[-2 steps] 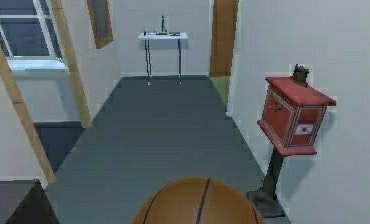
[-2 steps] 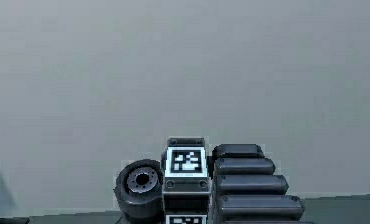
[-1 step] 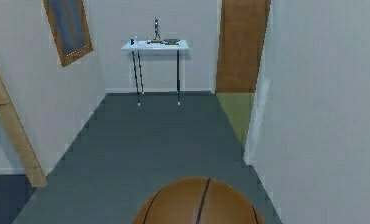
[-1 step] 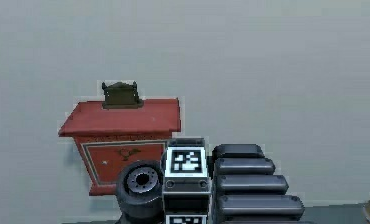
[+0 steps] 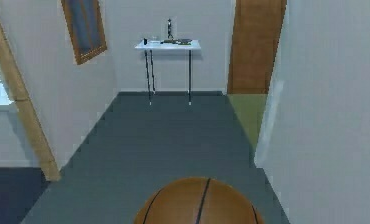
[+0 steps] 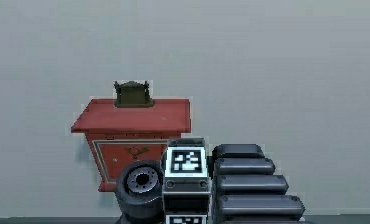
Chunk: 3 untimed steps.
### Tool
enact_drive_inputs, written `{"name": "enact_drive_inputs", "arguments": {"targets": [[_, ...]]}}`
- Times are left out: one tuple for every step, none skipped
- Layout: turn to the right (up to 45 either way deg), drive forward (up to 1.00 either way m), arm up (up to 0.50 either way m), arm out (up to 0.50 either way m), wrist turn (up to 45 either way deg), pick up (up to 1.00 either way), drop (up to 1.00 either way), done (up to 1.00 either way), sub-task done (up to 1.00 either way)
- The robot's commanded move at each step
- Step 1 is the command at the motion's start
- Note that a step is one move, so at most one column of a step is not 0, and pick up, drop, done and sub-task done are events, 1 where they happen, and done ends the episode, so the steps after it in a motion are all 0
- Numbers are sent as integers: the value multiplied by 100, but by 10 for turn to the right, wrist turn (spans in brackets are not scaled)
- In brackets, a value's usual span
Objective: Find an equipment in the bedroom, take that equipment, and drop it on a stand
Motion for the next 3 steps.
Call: {"name": "enact_drive_inputs", "arguments": {"targets": [[0,70,0,0,0,0,0,0,0],[0,100,0,0,0,0,0,0,0],[-30,0,0,0,0,0,0,0,0]]}}
